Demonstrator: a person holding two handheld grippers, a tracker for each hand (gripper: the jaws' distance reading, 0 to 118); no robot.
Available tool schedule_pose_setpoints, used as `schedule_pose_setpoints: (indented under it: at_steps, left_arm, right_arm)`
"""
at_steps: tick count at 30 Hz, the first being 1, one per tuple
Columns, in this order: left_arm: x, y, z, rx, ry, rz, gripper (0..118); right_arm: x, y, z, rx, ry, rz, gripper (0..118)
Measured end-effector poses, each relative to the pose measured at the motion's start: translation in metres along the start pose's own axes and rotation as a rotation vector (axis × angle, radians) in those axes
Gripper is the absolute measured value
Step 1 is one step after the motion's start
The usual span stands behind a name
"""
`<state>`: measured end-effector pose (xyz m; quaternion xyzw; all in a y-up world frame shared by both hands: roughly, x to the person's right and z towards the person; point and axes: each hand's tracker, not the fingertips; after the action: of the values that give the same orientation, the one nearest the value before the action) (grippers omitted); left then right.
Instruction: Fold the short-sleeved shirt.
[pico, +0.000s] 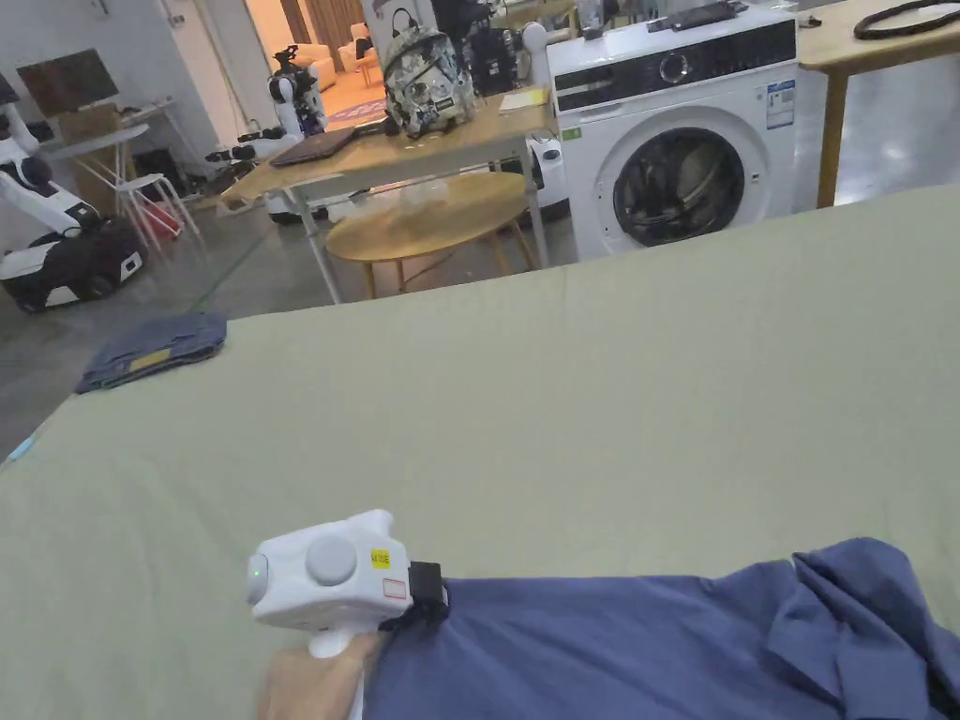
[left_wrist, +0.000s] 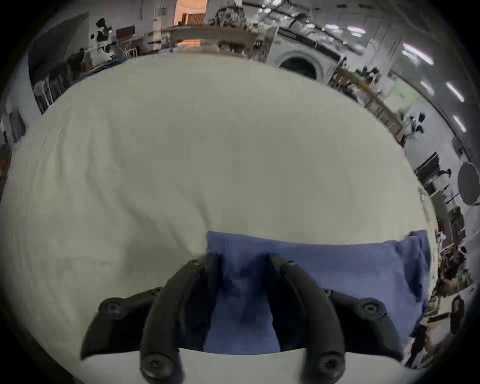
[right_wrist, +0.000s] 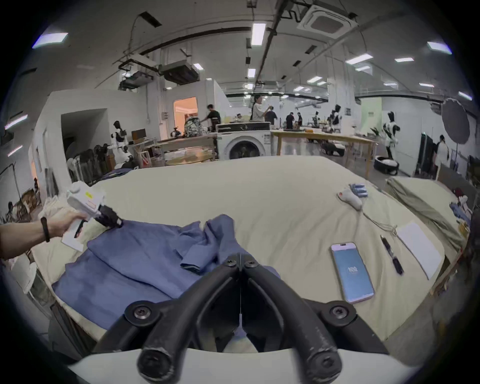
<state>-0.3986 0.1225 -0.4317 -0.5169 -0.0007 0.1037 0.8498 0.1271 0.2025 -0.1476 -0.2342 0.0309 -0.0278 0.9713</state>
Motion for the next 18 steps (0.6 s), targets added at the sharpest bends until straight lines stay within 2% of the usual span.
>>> schedule_pose_setpoints:
  at_steps: [1, 4, 5, 6, 7, 8, 10, 13, 15, 16, 17, 18]
  left_arm:
    - [0.0, -0.001, 0.004, 0.033, -0.039, -0.01, 0]
    - [0.007, -0.004, 0.01, 0.014, -0.046, -0.097, 0]
    - [0.007, -0.002, 0.007, -0.015, -0.09, -0.09, 0]
    - [0.01, -0.002, 0.004, 0.002, -0.03, -0.076, 0]
    - [0.012, -0.003, 0.002, 0.002, -0.028, -0.08, 0]
    - [0.013, -0.005, 0.001, 0.004, -0.017, -0.088, 0]
    - [0.02, -0.007, 0.002, 0.006, -0.002, -0.095, 0]
    - [0.026, -0.01, 0.005, 0.014, 0.032, -0.147, 0]
    - [0.034, -0.015, 0.008, 0.017, 0.045, -0.156, 0]
    - [0.035, -0.015, 0.009, 0.018, 0.047, -0.157, 0]
    - [0.034, -0.016, 0.009, 0.02, 0.048, -0.155, 0]
    - [0.033, -0.016, 0.011, 0.022, 0.045, -0.151, 0]
  right_arm:
    - [0.003, -0.002, 0.002, -0.005, -0.012, -0.004, 0]
    - [0.014, -0.011, 0.004, -0.035, -0.021, -0.041, 0]
    - [0.015, -0.014, 0.005, -0.053, -0.022, -0.062, 17]
    - [0.016, -0.017, 0.005, -0.075, -0.025, -0.085, 37]
    - [0.016, -0.02, 0.005, -0.094, -0.029, -0.098, 51]
    - [0.015, -0.023, 0.004, -0.132, -0.03, -0.119, 51]
    - [0.009, -0.029, -0.002, -0.226, -0.032, -0.212, 51]
    - [0.009, -0.048, -0.022, -0.333, 0.039, -0.367, 51]
    - [0.007, -0.06, -0.038, -0.367, 0.036, -0.421, 49]
    - [0.007, -0.065, -0.048, -0.392, 0.024, -0.442, 36]
    - [0.008, -0.069, -0.058, -0.411, 0.037, -0.46, 17]
    - [0.01, -0.074, -0.066, -0.421, 0.06, -0.482, 5]
